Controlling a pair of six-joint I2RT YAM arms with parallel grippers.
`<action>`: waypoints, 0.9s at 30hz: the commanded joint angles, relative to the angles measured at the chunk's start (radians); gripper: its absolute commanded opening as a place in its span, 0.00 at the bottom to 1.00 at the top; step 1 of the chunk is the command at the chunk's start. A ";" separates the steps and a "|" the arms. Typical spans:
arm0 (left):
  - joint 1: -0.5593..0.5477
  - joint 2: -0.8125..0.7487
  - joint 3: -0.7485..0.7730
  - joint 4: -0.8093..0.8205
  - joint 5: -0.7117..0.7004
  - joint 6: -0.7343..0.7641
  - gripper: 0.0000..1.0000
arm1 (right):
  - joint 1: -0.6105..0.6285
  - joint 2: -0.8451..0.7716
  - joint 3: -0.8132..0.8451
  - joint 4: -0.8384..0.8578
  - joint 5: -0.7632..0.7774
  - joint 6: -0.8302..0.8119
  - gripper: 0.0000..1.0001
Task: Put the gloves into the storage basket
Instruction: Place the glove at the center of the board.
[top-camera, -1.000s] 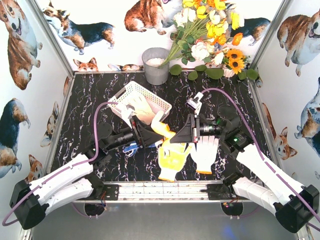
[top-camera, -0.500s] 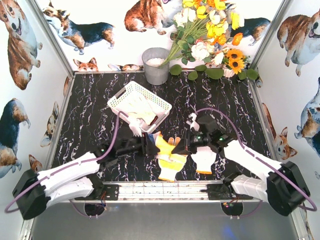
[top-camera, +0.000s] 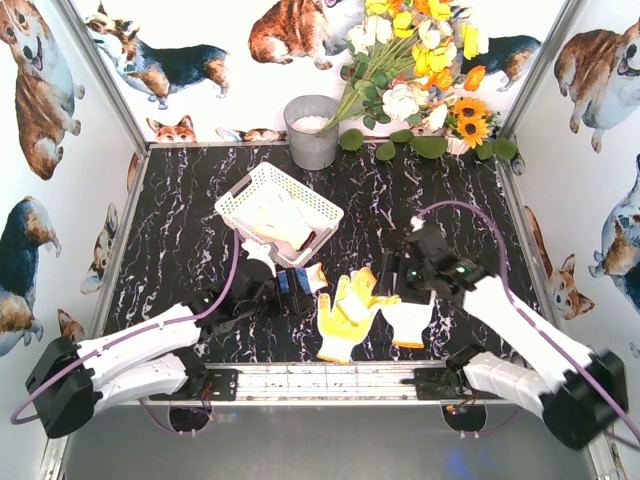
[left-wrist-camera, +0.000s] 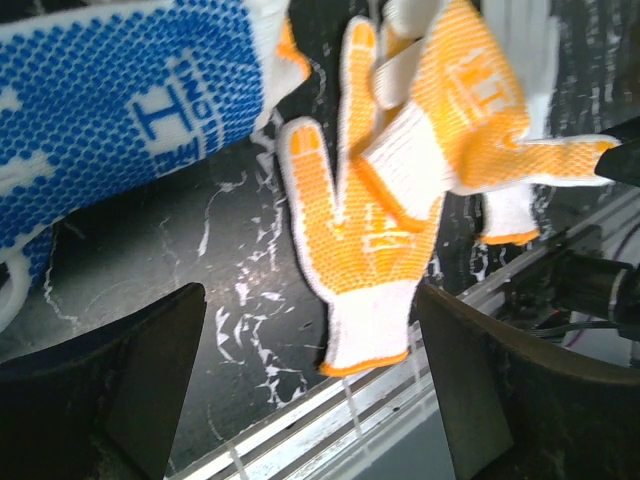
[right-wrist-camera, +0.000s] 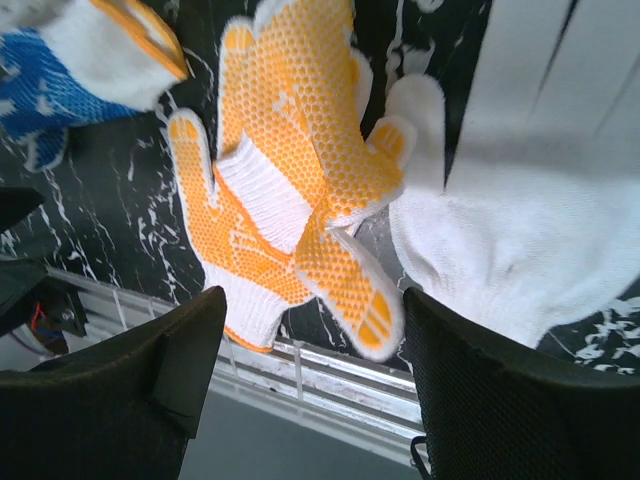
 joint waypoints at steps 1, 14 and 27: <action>-0.009 -0.024 -0.016 0.120 0.019 0.034 0.81 | -0.001 -0.120 0.028 -0.082 0.147 -0.015 0.73; -0.183 0.123 0.127 0.164 -0.117 0.205 0.83 | -0.001 -0.226 -0.170 0.023 0.143 0.212 0.72; -0.254 0.134 0.114 0.245 -0.158 0.232 0.84 | -0.001 -0.326 -0.374 0.323 0.057 0.486 0.65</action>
